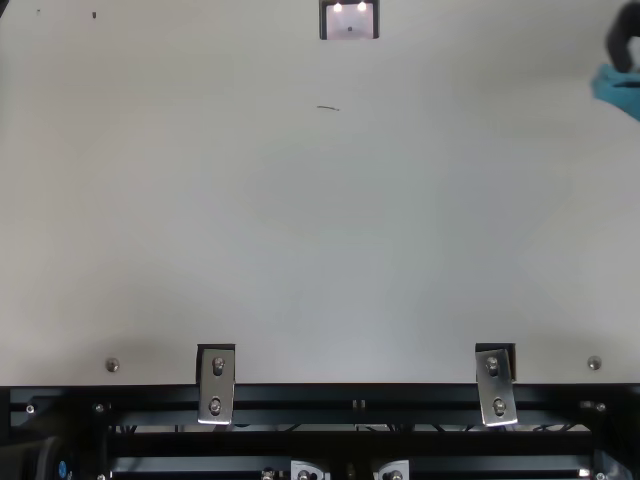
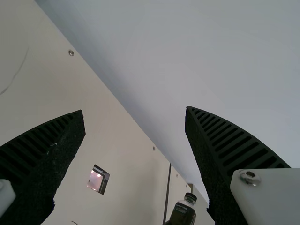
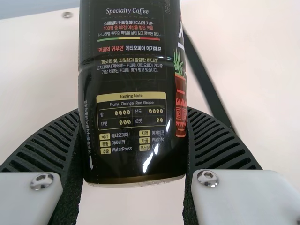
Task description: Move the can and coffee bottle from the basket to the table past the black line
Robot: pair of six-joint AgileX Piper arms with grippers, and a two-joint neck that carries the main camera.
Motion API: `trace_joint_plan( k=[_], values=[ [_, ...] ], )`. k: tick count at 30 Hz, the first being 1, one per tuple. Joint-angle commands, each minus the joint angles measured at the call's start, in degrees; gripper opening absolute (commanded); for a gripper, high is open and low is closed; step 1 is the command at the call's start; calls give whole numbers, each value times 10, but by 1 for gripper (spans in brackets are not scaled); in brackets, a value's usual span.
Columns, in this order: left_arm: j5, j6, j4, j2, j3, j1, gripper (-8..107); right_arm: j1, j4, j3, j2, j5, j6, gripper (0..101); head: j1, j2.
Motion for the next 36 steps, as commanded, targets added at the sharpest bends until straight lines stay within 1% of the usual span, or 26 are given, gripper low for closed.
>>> trace_joint_plan(
  k=[1,9,22,30,36],
  values=[
    [0,0,0,0,0,0,90,-33,-4,11,-8,5,-1,0,-18,-36],
    [0,0,0,0,0,0,90,-119,-23,37,-33,27,-7,0,-44,-135],
    [0,0,0,0,0,0,90,-223,-67,55,-47,52,-15,0,-44,-135],
    [0,0,0,0,0,0,90,-279,-107,51,-27,62,-21,0,-44,-135],
    [0,0,0,0,0,0,90,-314,-118,49,-7,65,-40,0,-44,-135]
  ],
)
